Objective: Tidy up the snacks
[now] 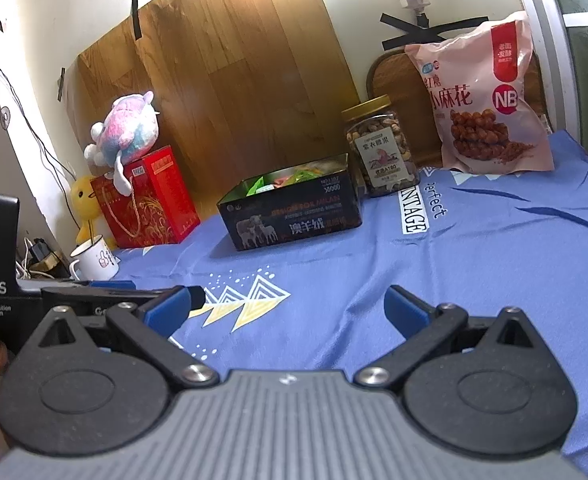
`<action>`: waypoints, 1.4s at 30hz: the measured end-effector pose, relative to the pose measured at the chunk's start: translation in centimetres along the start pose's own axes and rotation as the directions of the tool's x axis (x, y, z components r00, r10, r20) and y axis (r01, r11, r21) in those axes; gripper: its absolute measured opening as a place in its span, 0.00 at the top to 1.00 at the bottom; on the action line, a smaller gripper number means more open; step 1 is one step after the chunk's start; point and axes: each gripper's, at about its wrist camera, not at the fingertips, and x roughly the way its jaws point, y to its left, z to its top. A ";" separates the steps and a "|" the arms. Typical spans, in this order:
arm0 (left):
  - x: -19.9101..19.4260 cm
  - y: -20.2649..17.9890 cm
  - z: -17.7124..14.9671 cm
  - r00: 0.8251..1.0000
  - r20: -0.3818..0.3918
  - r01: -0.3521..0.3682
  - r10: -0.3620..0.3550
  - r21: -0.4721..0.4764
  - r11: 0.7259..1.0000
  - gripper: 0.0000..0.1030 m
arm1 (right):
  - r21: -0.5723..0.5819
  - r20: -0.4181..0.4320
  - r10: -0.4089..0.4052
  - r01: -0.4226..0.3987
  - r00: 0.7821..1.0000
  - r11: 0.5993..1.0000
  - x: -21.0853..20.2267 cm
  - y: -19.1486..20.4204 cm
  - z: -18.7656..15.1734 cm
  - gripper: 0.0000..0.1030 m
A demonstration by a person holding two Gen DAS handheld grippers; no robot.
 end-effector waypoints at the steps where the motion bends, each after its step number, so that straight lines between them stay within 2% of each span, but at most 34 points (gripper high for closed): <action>1: 0.1 -0.1 0.1 1.000 0.000 0.002 -0.002 0.002 1.000 0.00 | -0.001 0.001 -0.003 0.003 1.000 1.000 -0.1 0.1 -0.1 0.00; 9: 1.2 -1.0 -0.3 0.999 -0.038 0.016 -0.016 0.015 1.000 0.00 | 0.013 -0.017 -0.037 0.037 0.999 0.999 0.2 -0.6 -1.2 0.00; 20: 1.6 -0.3 -0.1 0.999 -0.043 -0.010 0.009 -0.014 1.000 0.00 | 0.032 -0.013 -0.075 0.076 0.997 0.997 -0.4 -1.4 -2.0 0.00; 27: 1.5 -2.2 0.5 0.999 -0.033 0.008 -0.008 0.008 1.000 0.00 | 0.033 -0.031 -0.114 0.115 0.993 0.993 -1.1 -2.0 -3.1 0.00; 33: 1.0 -3.1 0.6 1.000 -0.023 0.016 -0.016 0.011 1.000 0.00 | 0.047 -0.036 -0.111 0.113 0.993 0.992 -1.4 -2.5 -3.6 0.00; 42: 1.1 -2.3 0.1 0.999 -0.042 -0.005 0.006 0.014 1.000 0.00 | 0.046 -0.036 -0.090 0.091 0.995 0.995 -1.1 -2.2 -4.0 0.00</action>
